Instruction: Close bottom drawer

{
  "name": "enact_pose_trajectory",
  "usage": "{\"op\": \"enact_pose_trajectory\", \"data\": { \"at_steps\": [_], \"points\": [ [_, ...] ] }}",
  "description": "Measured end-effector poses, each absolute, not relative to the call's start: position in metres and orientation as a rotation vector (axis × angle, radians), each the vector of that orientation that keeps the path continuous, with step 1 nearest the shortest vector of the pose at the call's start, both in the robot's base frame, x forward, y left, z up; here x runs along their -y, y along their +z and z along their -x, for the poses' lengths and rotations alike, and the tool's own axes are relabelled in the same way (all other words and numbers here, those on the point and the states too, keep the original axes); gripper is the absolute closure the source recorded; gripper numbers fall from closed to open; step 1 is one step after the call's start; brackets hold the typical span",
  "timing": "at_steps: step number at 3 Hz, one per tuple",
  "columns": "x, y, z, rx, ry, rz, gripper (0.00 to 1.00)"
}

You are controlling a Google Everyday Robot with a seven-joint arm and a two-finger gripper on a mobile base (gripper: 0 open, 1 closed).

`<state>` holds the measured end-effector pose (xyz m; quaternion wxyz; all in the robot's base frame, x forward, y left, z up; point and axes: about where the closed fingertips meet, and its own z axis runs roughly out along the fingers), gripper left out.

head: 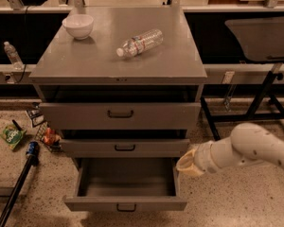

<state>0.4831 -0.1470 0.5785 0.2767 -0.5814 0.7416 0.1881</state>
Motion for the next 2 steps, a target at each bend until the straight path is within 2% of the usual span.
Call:
{"op": "enact_pose_trajectory", "data": {
  "at_steps": [1, 2],
  "points": [
    [0.103, 0.471, -0.474, -1.936, 0.626, 1.569, 1.0],
    [0.049, 0.38, -0.491, -1.936, 0.664, 1.603, 1.0]
  ]
}}
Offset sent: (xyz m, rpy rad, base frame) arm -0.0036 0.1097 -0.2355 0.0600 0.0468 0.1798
